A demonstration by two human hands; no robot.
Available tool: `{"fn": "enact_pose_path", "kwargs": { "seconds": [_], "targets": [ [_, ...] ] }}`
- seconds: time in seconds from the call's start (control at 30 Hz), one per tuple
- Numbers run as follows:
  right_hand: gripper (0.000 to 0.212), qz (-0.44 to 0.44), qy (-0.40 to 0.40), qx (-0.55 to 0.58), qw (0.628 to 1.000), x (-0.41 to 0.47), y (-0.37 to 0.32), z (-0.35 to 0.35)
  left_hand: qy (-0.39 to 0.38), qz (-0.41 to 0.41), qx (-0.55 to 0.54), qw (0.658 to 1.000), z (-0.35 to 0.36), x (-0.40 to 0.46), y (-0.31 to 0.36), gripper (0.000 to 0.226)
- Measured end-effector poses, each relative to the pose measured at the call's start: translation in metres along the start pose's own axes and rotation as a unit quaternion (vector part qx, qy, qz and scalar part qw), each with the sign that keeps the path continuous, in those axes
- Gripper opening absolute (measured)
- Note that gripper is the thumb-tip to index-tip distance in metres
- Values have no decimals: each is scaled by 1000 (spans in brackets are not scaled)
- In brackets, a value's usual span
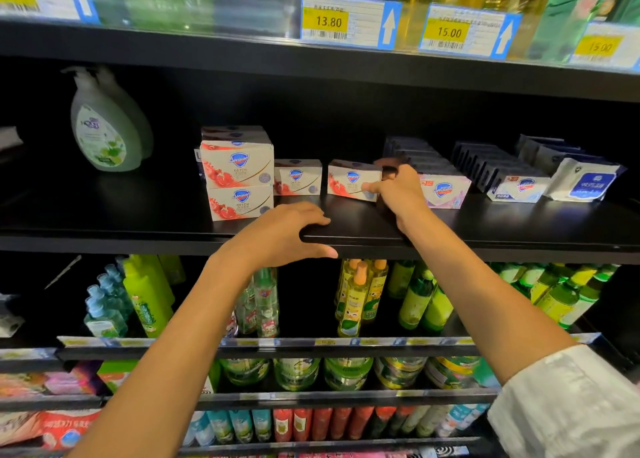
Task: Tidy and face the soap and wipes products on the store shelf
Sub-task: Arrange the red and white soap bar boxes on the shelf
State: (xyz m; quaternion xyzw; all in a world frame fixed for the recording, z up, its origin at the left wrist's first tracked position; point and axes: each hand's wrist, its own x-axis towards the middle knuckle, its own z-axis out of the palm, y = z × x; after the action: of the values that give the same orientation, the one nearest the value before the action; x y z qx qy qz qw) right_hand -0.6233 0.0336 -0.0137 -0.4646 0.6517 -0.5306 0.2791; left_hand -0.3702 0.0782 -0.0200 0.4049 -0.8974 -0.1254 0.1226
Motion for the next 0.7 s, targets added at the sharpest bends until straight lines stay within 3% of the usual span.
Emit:
{"fn": "enact_pose_path", "kwargs": {
  "seconds": [0.17,0.3,0.53,0.7],
  "targets": [
    [37,-25,8,-22,999,33,8,12,-12,8,0,1000,-7,3,-6,79],
    [49,-82,16,-81,993,66,5,27,22,15,-38,999,2,0,-14,93],
    [63,-62,26,-90,994,116,2,53,-6,-9,-45,999,1,4,-15,85],
    [53,-63,45,-70,995,137,8,68,-7,-20,-76,997,1,4,-14,76]
  ]
}}
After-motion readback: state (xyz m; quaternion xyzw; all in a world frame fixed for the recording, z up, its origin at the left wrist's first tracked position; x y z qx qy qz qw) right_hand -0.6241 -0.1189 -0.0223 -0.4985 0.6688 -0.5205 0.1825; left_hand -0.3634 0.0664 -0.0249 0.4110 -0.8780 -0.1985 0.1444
